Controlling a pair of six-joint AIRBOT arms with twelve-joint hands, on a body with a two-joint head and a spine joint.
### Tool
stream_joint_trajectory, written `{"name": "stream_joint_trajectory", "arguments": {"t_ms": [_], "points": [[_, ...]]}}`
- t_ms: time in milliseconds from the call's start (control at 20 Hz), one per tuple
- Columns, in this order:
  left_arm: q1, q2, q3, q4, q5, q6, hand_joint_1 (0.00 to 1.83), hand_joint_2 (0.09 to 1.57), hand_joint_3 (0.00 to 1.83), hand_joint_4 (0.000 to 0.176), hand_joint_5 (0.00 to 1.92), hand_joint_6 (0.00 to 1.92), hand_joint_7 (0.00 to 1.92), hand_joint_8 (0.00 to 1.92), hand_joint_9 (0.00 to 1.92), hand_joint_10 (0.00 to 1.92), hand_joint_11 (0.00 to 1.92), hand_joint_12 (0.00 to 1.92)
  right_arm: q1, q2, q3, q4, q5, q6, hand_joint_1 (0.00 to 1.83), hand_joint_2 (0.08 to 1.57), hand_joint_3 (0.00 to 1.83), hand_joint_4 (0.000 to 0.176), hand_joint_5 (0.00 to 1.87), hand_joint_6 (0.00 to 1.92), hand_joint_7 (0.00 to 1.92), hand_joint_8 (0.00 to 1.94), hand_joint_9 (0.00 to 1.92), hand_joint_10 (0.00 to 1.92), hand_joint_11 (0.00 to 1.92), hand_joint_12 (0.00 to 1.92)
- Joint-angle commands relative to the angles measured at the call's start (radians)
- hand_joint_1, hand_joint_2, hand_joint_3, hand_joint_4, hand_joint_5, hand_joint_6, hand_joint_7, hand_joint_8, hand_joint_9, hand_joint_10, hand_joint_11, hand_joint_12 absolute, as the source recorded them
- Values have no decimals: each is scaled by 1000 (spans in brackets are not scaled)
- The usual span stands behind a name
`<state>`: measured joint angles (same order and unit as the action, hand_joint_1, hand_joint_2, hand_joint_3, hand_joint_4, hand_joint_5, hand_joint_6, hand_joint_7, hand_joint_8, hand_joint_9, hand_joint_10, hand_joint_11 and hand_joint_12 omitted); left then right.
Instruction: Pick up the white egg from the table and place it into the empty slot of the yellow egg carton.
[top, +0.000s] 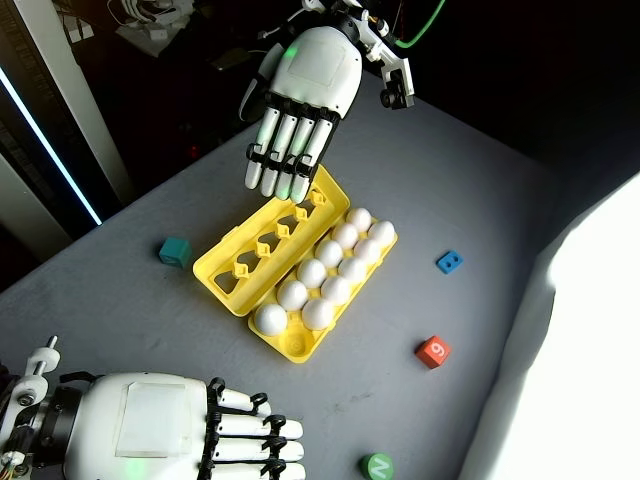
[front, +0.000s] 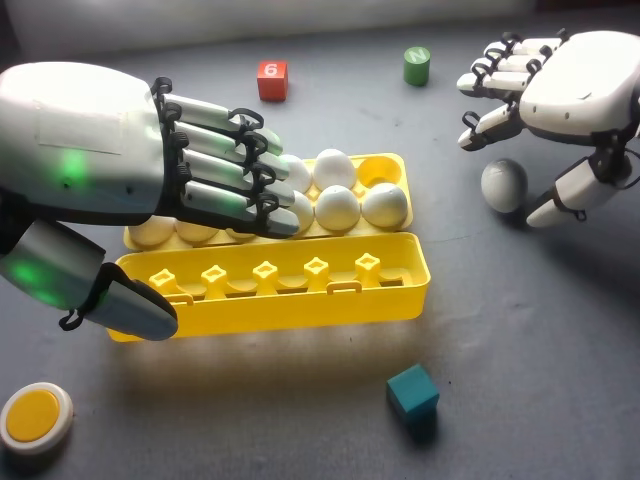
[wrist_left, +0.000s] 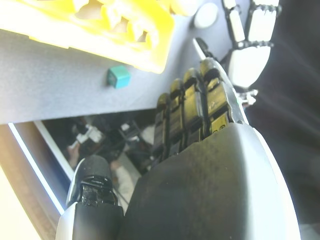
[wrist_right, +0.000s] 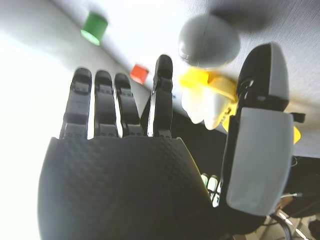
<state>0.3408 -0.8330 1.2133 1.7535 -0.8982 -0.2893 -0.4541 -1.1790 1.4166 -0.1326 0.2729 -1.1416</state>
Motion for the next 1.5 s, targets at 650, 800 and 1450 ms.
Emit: {"name": "stream_joint_trajectory", "arguments": {"t_ms": [650,800,1450], "points": [[-9,-7,8,-73,-8,0,0,1268,3,0,173,2,159,3,103,1,0,214,-15,-25,44,36,134,6,772,948,8,176,631,22,18,1,0,0,0,0],[-9,-7,8,-73,-8,0,0,1265,1,0,172,1,158,1,100,0,0,216,-15,-26,44,37,134,6,807,943,0,176,738,21,71,5,0,0,0,0],[-9,-7,7,-73,-8,0,0,1275,1,0,194,0,173,0,116,0,0,243,-16,-27,44,43,138,7,1132,974,0,113,1353,352,206,3,0,0,0,0]]}}
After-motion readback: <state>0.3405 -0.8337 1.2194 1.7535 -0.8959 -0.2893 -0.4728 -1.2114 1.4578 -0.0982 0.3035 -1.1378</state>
